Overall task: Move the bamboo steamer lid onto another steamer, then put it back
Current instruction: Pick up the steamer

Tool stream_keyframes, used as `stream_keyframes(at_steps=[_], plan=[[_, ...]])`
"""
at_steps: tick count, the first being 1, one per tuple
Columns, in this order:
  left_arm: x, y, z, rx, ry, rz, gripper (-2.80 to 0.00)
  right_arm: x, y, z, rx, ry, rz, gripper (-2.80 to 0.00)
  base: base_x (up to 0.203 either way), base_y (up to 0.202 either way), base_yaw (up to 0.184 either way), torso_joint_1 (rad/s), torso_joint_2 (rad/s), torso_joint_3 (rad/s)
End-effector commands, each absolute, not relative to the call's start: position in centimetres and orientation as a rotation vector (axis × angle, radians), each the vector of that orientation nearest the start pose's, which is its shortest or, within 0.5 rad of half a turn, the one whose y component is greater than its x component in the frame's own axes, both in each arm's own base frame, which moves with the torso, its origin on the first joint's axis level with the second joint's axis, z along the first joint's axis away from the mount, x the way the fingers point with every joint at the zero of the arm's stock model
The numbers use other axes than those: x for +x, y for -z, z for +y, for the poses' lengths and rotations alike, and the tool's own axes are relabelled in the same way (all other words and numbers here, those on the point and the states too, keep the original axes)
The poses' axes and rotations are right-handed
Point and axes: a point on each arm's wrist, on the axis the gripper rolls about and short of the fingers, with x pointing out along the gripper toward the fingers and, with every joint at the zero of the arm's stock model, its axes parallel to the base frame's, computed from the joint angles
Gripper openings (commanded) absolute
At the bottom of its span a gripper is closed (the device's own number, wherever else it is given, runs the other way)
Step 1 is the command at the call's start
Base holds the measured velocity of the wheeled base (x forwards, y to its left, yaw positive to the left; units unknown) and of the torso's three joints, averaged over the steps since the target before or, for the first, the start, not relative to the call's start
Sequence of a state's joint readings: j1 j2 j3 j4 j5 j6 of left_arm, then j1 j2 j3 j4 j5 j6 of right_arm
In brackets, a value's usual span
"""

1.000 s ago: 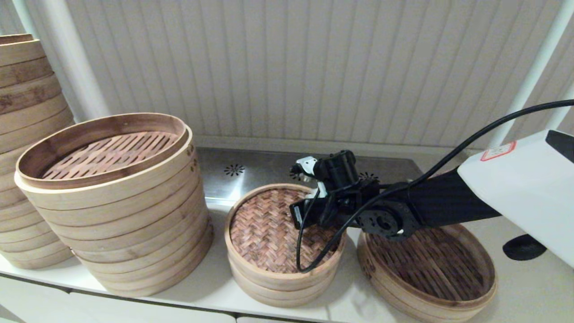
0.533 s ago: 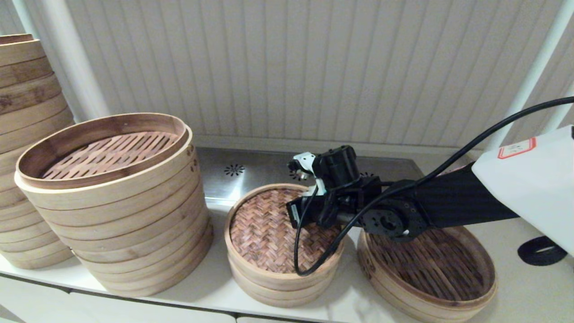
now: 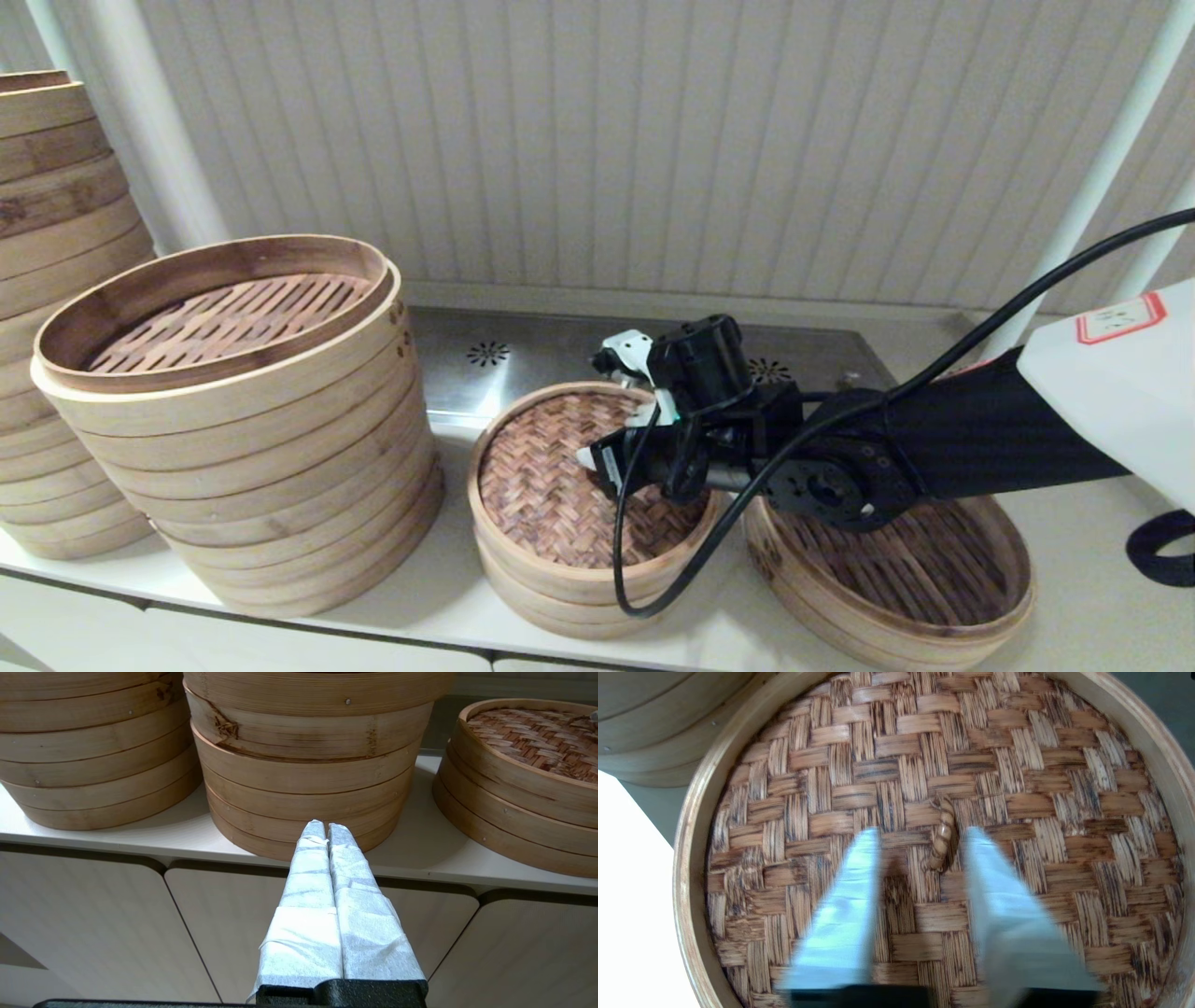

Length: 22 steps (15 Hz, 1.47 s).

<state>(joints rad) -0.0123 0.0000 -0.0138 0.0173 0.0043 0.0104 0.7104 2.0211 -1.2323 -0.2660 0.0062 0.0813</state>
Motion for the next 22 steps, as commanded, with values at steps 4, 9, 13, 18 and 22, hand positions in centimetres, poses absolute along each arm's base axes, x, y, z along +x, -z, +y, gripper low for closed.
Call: stream_keyframes(at_steps=[4,9,13,18,22], plan=[[-2.4,-7.8,0.0,0.011,0.008,0.005,-2.80,30.0,-14.3,25.9,-0.113,-0.678,0.542,0.00,0.000,0.000,0.000,0.000,0.00,0.000],[-2.4,-7.7,0.0,0.011,0.008,0.006,-2.80,30.0,-14.0,25.8,-0.114,-0.678,0.550,0.00,0.000,0.000,0.000,0.000,0.00,0.000],[-2.4,-7.8,0.0,0.011,0.008,0.005,-2.80,30.0,-14.0,25.8,-0.109,-0.677,0.554,-2.80,0.000,0.000,0.000,0.000,0.00,0.000],[-2.4,-7.7,0.0,0.011,0.008,0.006,-2.80,30.0,-13.1,25.9,-0.110,-0.689,0.580,-2.80,0.000,0.000,0.000,0.000,0.00,0.000],[-2.4,-7.7,0.0,0.011,0.008,0.006,-2.80,30.0,-13.0,25.9,-0.108,-0.702,0.587,-2.80,0.000,0.000,0.000,0.000,0.00,0.000]])
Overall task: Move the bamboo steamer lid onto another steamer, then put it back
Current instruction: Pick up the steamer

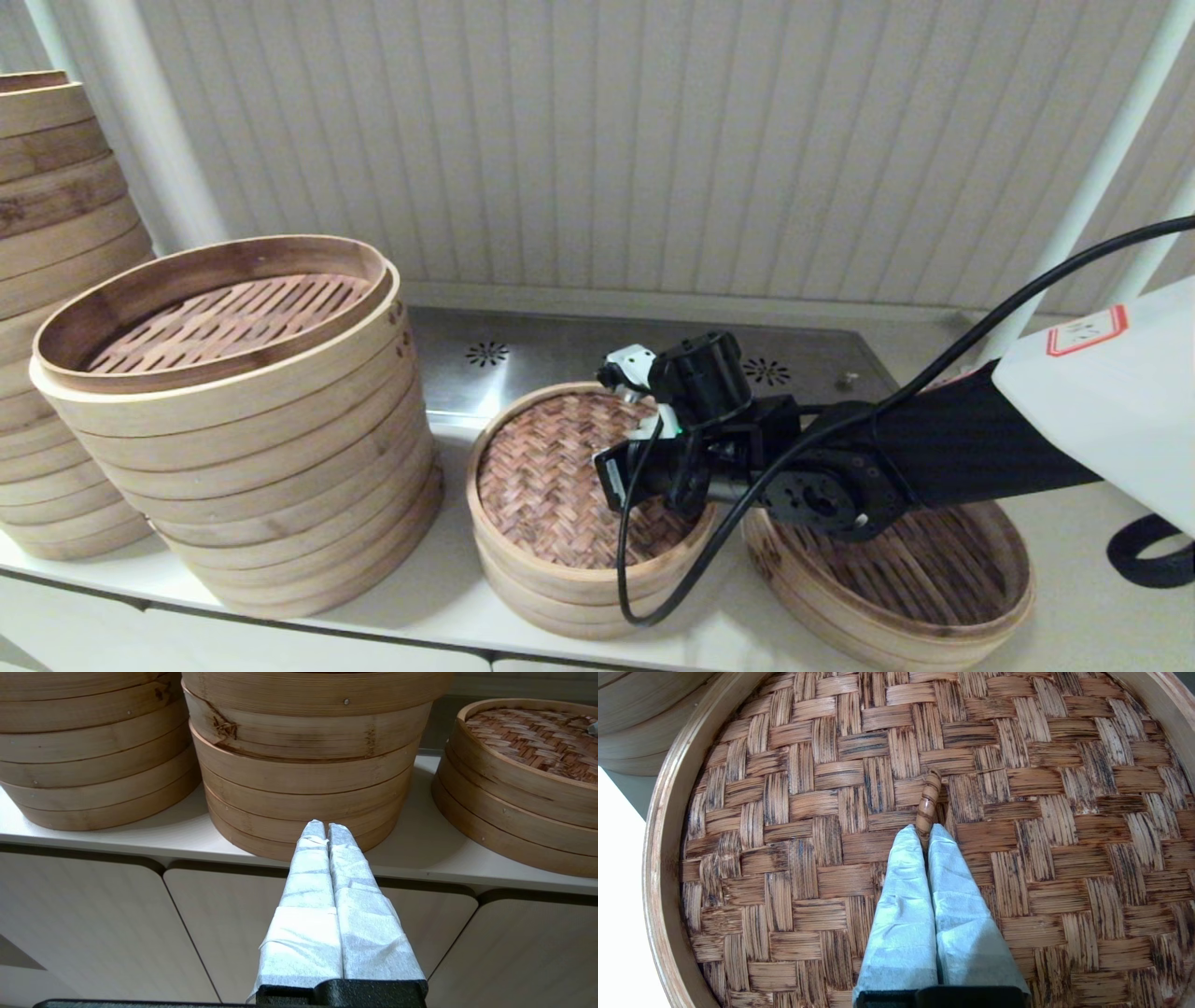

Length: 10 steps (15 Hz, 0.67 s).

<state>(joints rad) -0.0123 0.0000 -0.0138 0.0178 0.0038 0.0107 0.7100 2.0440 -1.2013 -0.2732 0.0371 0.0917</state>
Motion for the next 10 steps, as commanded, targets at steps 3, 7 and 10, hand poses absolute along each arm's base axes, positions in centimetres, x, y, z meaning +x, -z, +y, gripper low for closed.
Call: stream_keyframes(at_steps=[3,7,10], plan=[[-2.4,-7.7,0.0,0.011,0.008,0.006,-2.80,29.9,-13.7,25.8,-0.100,-0.704,0.567,-2.80,0.000,0.000,0.000,0.000,0.00,0.000],[-2.4,-7.8,0.0,0.011,0.008,0.005,-2.80,29.7,-15.3,25.6,-0.087,-0.706,0.524,-2.80,0.000,0.000,0.000,0.000,0.00,0.000],[-2.4,-7.8,0.0,0.011,0.008,0.005,-2.80,29.7,-15.6,25.5,-0.087,-0.704,0.514,-2.80,0.000,0.000,0.000,0.000,0.00,0.000]])
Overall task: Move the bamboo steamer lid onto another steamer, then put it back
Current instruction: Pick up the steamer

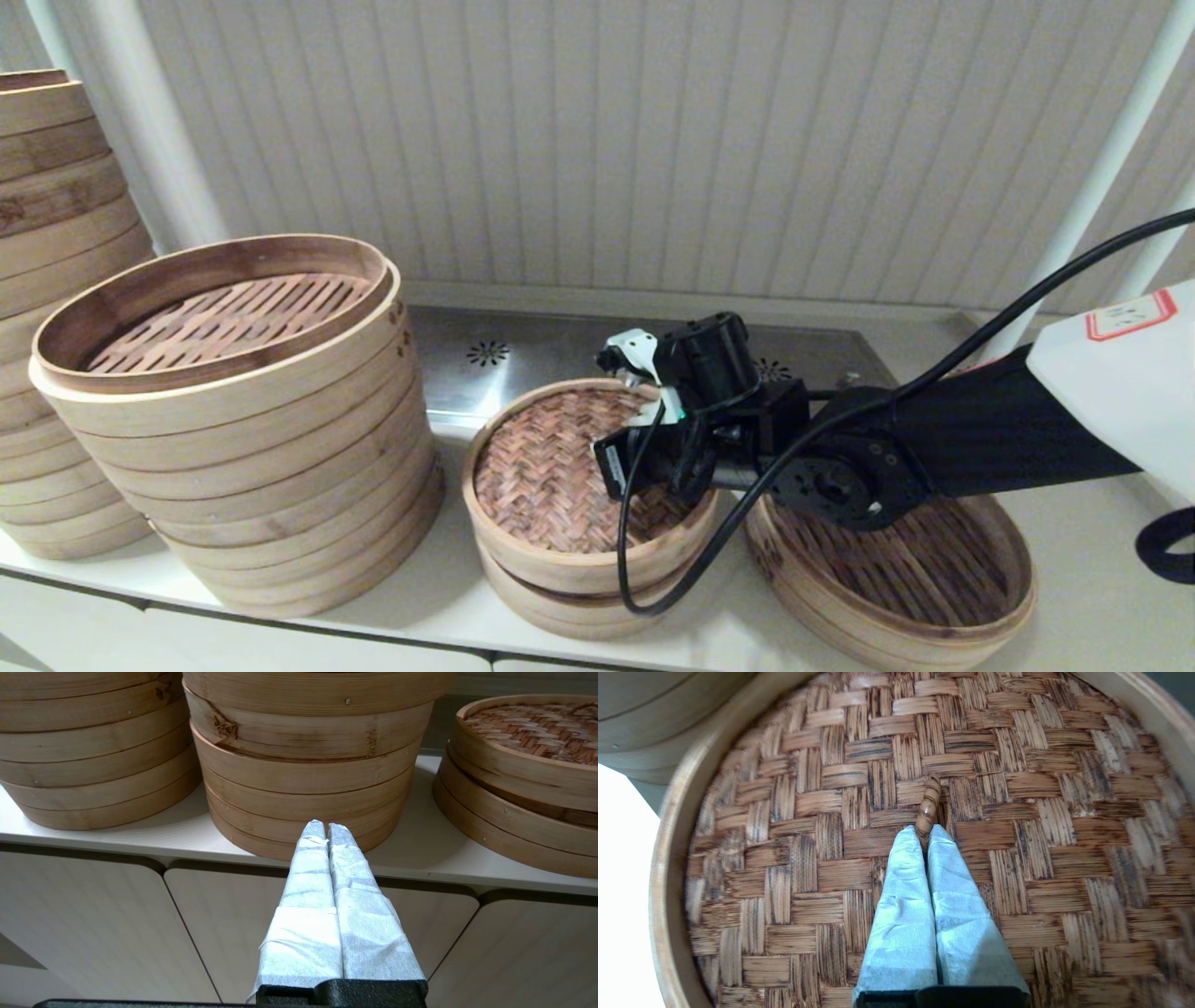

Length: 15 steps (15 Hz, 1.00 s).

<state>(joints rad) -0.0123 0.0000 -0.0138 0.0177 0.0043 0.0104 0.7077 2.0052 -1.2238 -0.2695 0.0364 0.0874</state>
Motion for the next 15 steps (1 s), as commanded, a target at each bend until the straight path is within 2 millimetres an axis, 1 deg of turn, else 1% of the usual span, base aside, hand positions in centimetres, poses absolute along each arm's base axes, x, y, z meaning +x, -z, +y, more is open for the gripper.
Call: stream_keyframes(at_steps=[1,6,15], plan=[[-2.4,-7.8,0.0,0.011,0.008,0.005,-2.80,29.8,-15.7,25.4,-0.084,-0.701,0.512,-2.80,0.000,0.000,0.000,0.000,0.00,0.000],[-2.4,-7.7,0.0,0.011,0.008,0.006,-2.80,29.7,-16.5,25.0,-0.077,-0.698,0.492,-2.80,0.000,0.000,0.000,0.000,0.00,0.000],[-2.4,-7.8,0.0,0.011,0.008,0.005,-2.80,29.7,-17.4,24.5,-0.064,-0.689,0.470,-2.80,0.000,0.000,0.000,0.000,0.00,0.000]])
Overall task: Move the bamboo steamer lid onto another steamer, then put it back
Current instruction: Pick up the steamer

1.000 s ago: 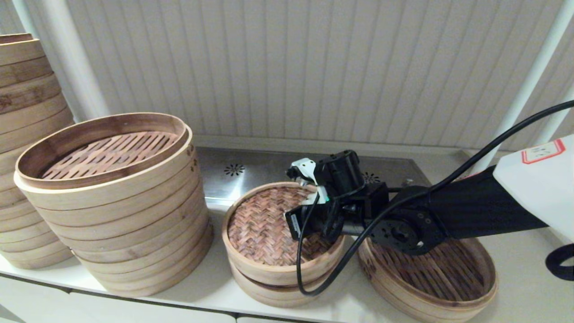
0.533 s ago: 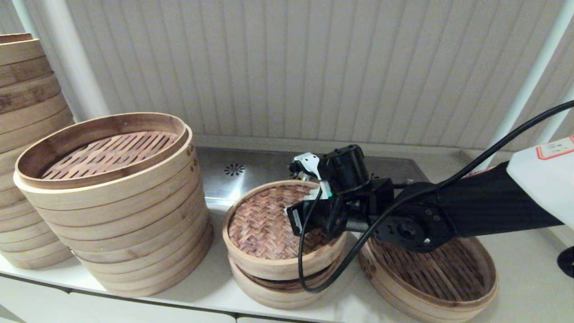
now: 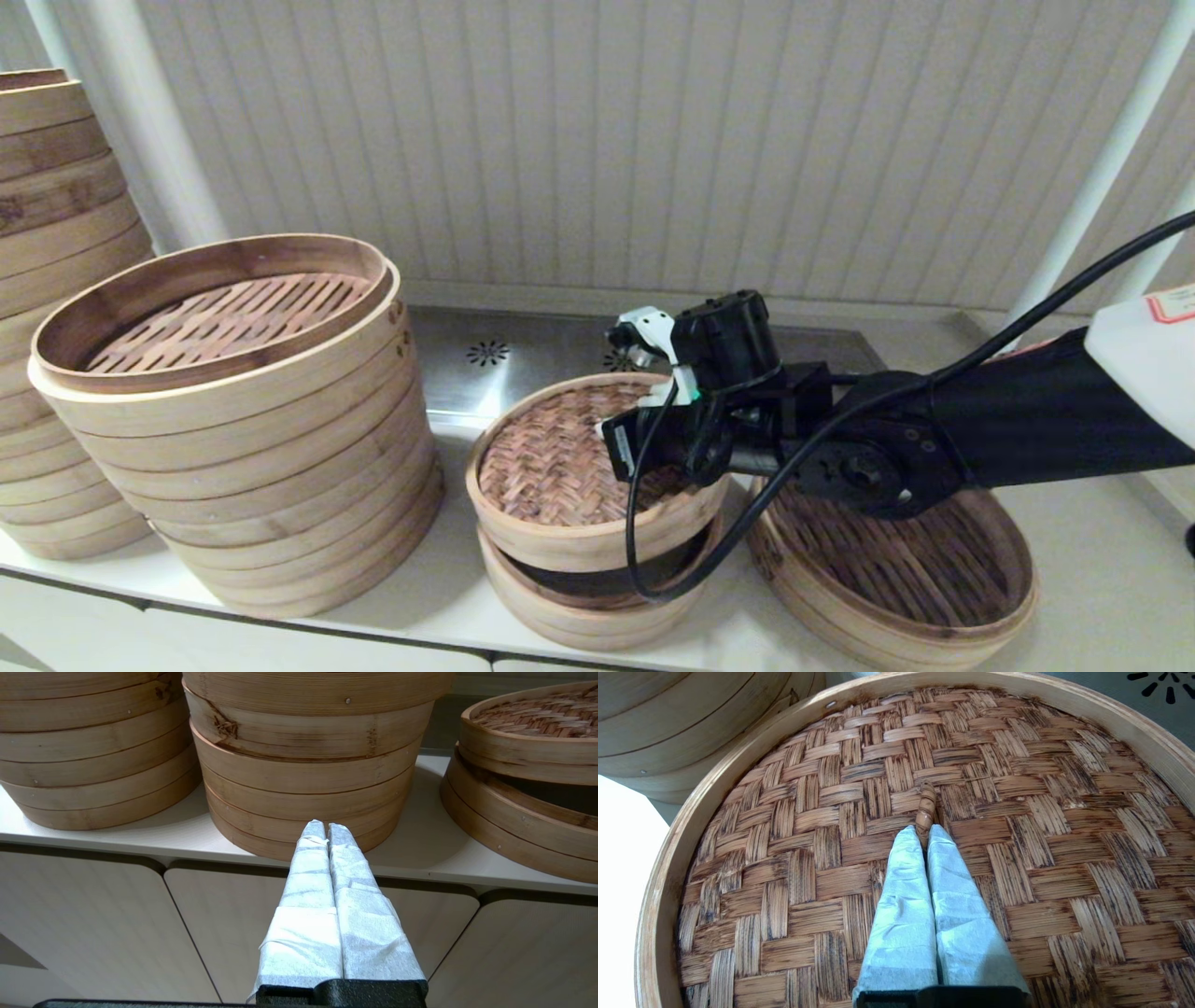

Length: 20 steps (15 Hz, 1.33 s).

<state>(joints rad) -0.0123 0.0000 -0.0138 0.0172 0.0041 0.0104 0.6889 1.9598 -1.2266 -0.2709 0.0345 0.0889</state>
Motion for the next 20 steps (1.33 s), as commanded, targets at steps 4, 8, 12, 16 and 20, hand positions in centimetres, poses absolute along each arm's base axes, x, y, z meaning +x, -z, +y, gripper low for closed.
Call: stream_keyframes(at_steps=[4,8,12,16,20], plan=[[-2.4,-7.8,0.0,0.011,0.008,0.005,-2.80,29.8,-17.1,24.1,-0.066,-0.682,0.479,-2.80,0.000,0.000,0.000,0.000,0.00,0.000],[-2.4,-7.7,0.0,0.011,0.008,0.006,-2.80,30.0,-15.8,24.3,-0.076,-0.681,0.517,-2.80,0.000,0.000,0.000,0.000,0.00,0.000],[-2.4,-7.8,0.0,0.011,0.008,0.006,-2.80,30.2,-14.6,24.6,-0.087,-0.678,0.549,-2.80,0.000,0.000,0.000,0.000,0.00,0.000],[-2.4,-7.8,0.0,0.011,0.008,0.005,-2.80,30.3,-14.1,24.7,-0.090,-0.678,0.561,-2.80,0.000,0.000,0.000,0.000,0.00,0.000],[-2.4,-7.8,0.0,0.011,0.008,0.005,-2.80,30.1,-13.7,24.7,-0.094,-0.676,0.575,-2.80,0.000,0.000,0.000,0.000,0.00,0.000]])
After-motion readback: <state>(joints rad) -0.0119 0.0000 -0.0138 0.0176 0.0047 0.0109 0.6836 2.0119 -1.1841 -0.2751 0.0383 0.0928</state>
